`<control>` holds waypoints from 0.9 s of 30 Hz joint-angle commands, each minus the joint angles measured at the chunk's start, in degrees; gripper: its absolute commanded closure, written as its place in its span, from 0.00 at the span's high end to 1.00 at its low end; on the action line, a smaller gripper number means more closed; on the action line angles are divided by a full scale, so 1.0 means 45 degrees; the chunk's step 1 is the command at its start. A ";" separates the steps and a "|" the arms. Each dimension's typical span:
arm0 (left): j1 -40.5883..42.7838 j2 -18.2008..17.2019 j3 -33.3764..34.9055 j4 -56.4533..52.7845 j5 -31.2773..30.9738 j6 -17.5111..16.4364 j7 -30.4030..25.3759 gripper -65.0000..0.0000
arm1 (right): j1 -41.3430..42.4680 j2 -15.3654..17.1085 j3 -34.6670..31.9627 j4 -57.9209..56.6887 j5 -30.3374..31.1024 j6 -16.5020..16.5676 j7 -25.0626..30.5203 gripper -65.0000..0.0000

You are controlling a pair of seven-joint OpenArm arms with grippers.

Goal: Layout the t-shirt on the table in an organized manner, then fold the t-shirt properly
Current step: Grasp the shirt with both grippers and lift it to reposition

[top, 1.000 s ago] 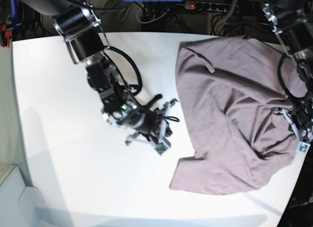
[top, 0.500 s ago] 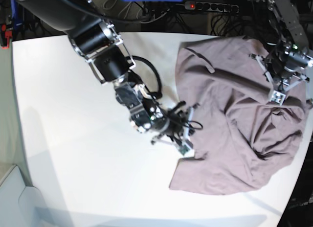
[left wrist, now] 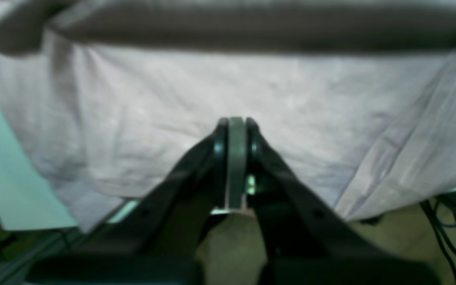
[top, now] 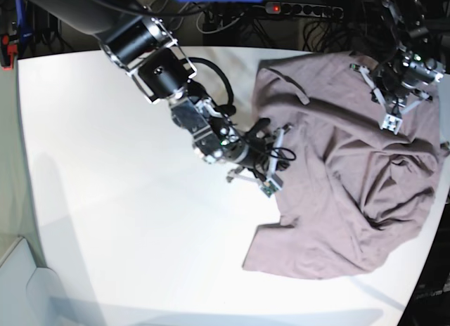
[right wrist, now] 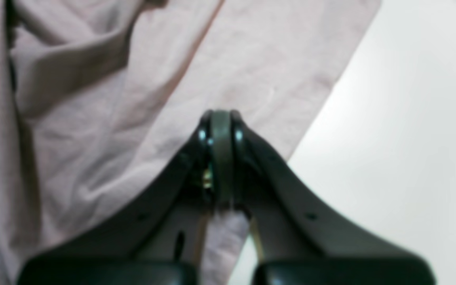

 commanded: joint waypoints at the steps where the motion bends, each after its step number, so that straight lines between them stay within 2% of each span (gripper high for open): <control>1: -0.0370 -0.0178 -0.0010 0.0037 -0.0085 0.0060 -0.0260 0.01 | 0.0145 0.0365 0.0017 0.0124 -0.0248 0.0007 -0.0854 0.00; 4: -0.0761 -0.0159 0.0029 -0.0725 -0.0104 0.0060 -0.0416 0.01 | -0.0500 0.1380 0.0291 0.1472 -0.0229 0.0007 -0.1401 0.00; 9: -0.1679 0.0193 0.0576 -0.2679 -0.0085 0.0060 -0.1783 0.01 | -0.1887 0.2689 0.1248 0.4637 -0.0268 0.0007 -0.2359 0.00; 12: -0.2109 -0.0022 0.1240 -0.4027 -0.0085 0.0060 -0.2233 0.01 | -0.2434 0.3432 0.1365 0.5731 -0.0287 0.0007 -0.2789 0.00; 18: -0.2636 -0.0530 0.1455 -0.5550 -0.0065 0.0060 -0.3034 0.01 | -0.3743 0.5288 0.1385 0.7020 -0.0287 0.0007 -0.3238 0.00; 23: -0.3261 -0.0764 0.1436 -0.5726 0.0384 0.0060 -0.3171 0.01 | -0.5462 0.6343 0.1385 0.8818 -0.0287 0.0007 -0.3238 0.00; 27: -0.4101 -0.0823 0.1357 -0.5726 0.1302 0.0060 -0.3171 0.01 | -0.7005 0.6557 0.1365 1.0771 -0.0287 0.0007 -0.3355 0.00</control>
